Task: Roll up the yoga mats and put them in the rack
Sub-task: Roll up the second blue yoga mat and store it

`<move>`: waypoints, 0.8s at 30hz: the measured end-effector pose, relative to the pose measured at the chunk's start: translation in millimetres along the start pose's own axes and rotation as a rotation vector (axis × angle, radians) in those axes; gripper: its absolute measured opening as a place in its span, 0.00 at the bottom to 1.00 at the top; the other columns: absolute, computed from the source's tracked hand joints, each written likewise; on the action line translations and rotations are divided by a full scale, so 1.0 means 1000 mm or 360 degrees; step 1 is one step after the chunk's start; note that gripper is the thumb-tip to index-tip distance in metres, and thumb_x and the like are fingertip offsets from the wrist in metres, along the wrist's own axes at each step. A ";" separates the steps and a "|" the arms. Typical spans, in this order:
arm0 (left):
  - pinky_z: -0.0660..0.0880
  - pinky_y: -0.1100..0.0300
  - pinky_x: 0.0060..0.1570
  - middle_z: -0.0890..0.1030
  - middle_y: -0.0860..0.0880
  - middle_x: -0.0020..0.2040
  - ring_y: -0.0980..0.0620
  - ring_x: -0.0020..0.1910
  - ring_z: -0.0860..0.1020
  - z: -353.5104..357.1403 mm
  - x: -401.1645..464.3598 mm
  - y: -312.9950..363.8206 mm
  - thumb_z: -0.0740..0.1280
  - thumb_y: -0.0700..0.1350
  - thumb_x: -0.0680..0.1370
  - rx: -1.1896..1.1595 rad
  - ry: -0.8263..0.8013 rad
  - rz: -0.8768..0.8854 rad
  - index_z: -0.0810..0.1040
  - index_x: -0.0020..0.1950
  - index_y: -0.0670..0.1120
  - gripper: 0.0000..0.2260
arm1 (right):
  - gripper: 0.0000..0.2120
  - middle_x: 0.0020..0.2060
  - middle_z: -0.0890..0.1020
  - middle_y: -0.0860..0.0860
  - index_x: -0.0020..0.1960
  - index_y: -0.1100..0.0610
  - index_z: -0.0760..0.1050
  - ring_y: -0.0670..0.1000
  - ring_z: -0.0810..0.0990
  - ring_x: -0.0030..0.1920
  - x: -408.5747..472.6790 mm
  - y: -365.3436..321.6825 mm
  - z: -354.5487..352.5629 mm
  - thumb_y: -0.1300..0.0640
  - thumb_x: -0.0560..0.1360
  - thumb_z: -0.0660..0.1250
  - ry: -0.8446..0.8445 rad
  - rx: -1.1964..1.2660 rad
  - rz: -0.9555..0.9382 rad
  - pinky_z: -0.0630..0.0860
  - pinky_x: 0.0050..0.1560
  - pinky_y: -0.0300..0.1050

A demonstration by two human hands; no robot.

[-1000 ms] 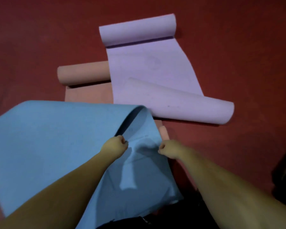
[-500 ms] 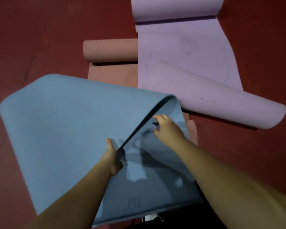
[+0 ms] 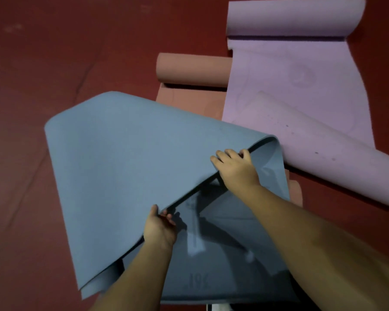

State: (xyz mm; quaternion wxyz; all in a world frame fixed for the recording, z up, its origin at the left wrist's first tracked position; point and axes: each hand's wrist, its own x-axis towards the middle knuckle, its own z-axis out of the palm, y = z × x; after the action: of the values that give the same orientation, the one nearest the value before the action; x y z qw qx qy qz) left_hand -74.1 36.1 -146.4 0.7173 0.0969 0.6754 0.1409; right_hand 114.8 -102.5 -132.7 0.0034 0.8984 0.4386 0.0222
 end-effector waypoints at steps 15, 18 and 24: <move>0.71 0.48 0.54 0.76 0.38 0.47 0.42 0.45 0.75 0.187 -0.119 0.044 0.63 0.39 0.76 0.1310 -0.0287 0.2016 0.68 0.41 0.45 0.06 | 0.10 0.49 0.81 0.62 0.54 0.62 0.76 0.64 0.79 0.49 0.011 0.047 -0.064 0.58 0.81 0.59 0.0046 0.0782 0.0872 0.72 0.46 0.54; 0.64 0.58 0.60 0.73 0.37 0.66 0.41 0.66 0.72 0.300 -0.186 0.031 0.64 0.48 0.81 0.2070 -0.0913 0.2255 0.73 0.66 0.42 0.16 | 0.10 0.54 0.80 0.64 0.58 0.62 0.74 0.65 0.78 0.54 0.026 0.102 -0.096 0.59 0.81 0.58 0.0230 0.1080 0.1277 0.71 0.50 0.52; 0.56 0.57 0.73 0.59 0.46 0.80 0.46 0.78 0.58 0.343 -0.217 -0.013 0.57 0.60 0.83 0.2993 -0.1388 0.2059 0.55 0.81 0.47 0.31 | 0.25 0.68 0.70 0.62 0.73 0.61 0.64 0.61 0.72 0.65 -0.004 0.166 -0.113 0.57 0.78 0.64 0.0050 0.1157 0.1449 0.69 0.63 0.49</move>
State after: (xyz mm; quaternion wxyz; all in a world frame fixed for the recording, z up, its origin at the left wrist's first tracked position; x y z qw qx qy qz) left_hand 258.1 -31.1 77.0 0.3318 0.9352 0.0440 -0.1159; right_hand 238.7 -209.2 -16.1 -0.3215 0.9395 -0.0123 -0.1173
